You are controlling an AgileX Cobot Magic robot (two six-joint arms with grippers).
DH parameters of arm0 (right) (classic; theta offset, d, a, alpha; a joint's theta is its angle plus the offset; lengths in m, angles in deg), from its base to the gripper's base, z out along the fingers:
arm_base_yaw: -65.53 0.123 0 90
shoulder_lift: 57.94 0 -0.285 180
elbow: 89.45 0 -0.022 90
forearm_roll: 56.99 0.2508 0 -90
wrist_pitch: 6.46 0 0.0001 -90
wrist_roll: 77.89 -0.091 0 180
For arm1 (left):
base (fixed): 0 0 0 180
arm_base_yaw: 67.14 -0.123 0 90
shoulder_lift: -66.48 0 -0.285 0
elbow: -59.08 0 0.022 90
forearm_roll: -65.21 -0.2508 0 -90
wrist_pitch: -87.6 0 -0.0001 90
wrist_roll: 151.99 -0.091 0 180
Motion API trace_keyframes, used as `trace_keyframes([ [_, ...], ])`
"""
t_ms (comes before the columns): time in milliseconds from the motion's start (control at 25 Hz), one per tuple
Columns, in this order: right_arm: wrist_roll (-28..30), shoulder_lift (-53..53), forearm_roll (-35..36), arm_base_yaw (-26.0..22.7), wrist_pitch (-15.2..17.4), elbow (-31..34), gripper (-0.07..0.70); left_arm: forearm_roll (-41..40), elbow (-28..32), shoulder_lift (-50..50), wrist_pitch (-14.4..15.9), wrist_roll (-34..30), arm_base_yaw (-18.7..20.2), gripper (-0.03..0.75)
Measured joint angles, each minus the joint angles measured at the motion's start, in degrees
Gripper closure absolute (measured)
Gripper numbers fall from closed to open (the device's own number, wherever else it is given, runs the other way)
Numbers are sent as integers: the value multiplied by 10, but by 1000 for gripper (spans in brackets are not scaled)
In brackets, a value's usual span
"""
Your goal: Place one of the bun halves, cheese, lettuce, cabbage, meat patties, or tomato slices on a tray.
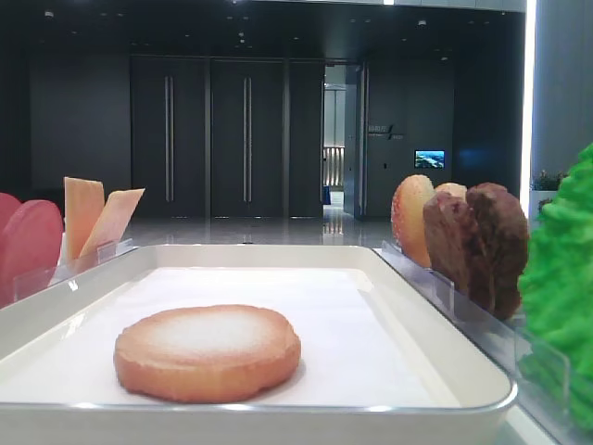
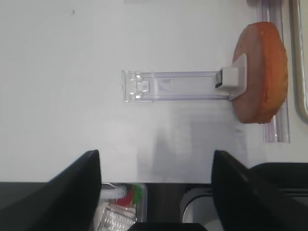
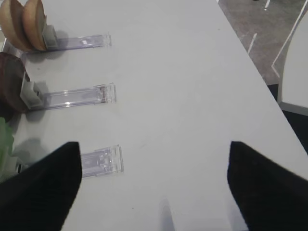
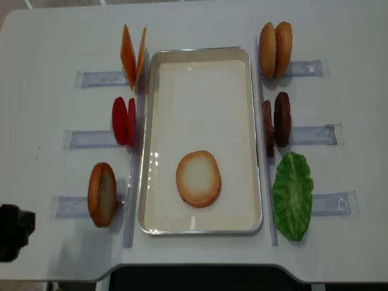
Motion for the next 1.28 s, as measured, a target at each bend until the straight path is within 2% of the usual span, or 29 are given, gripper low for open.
trace_keyframes([
  [240,0,0,0,6,0,0,47,0,42,-137,-7,2,0,169],
  [640,0,0,0,7,0,0,47,2,45,-292,-7,3,0,176],
  [800,0,0,0,7,0,0,47,2,45,-323,-7,3,0,176],
  [1280,0,0,0,7,0,0,47,0,45,-324,-6,3,0,178],
])
